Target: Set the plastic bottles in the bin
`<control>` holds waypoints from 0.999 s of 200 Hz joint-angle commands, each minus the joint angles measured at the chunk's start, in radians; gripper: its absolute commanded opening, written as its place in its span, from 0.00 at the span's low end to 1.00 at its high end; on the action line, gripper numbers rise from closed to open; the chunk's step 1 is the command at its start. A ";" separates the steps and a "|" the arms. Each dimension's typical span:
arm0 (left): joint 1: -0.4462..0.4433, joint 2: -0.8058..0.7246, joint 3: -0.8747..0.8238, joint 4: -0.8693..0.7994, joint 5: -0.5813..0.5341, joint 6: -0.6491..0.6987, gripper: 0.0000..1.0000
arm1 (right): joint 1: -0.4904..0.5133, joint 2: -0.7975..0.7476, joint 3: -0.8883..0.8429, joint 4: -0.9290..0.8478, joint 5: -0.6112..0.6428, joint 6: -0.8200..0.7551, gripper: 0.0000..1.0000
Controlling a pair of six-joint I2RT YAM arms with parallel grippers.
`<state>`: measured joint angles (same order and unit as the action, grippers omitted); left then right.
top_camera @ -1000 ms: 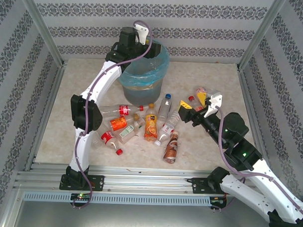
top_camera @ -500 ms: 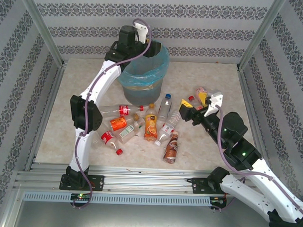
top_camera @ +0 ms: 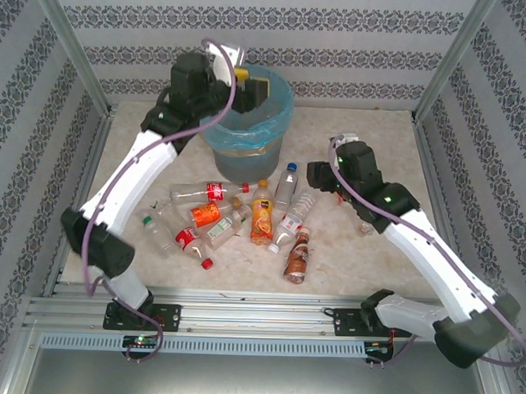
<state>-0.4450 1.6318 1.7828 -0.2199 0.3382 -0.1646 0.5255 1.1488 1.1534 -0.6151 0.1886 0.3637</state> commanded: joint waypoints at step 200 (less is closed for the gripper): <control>-0.301 -0.209 -0.708 0.376 0.005 0.032 0.70 | -0.443 0.431 -0.153 0.004 -0.202 -0.102 0.69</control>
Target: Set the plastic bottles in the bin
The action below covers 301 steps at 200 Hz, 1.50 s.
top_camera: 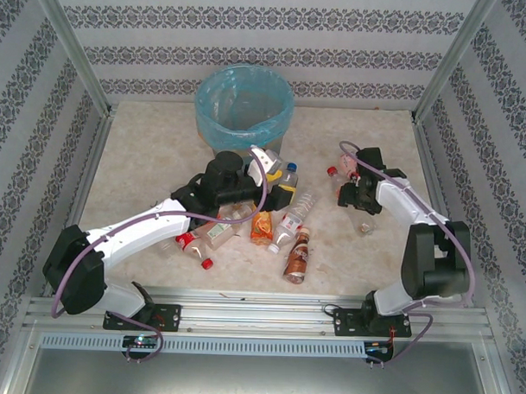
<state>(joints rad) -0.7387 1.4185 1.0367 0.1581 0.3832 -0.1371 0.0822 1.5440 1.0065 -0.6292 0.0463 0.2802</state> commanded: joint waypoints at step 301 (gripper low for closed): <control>0.067 0.104 0.290 -0.037 -0.200 0.013 0.76 | 0.214 -0.251 -0.080 0.008 -0.059 -0.037 0.42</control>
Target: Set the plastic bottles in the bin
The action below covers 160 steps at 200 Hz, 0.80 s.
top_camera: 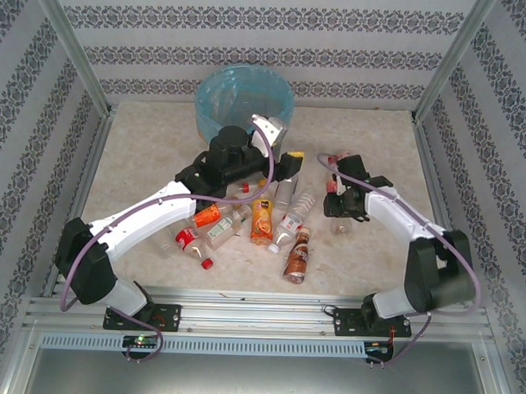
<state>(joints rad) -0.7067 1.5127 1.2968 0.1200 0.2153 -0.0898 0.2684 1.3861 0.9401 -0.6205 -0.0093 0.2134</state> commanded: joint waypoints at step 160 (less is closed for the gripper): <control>0.150 0.106 0.195 0.036 0.527 -0.171 0.73 | 0.209 -0.520 -0.158 0.401 -0.238 0.008 0.38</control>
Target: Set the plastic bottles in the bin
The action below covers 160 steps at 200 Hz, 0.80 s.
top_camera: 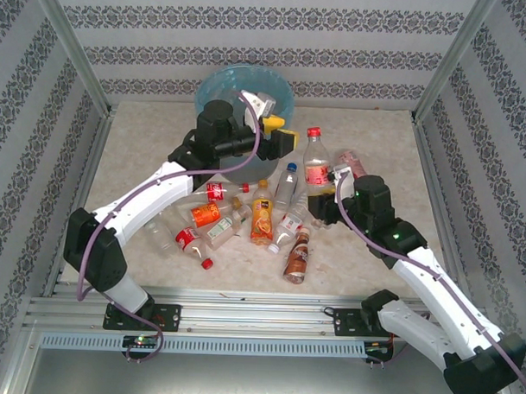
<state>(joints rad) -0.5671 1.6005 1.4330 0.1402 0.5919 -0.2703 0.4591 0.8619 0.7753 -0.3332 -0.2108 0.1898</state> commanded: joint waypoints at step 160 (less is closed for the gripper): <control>0.064 0.000 0.027 0.133 0.110 -0.150 0.72 | 0.131 -0.020 0.001 0.265 0.023 -0.004 0.37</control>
<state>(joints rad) -0.5224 1.6417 1.4986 0.1734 0.6975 -0.3420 0.5594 0.8696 0.7830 -0.2218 -0.1684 0.2062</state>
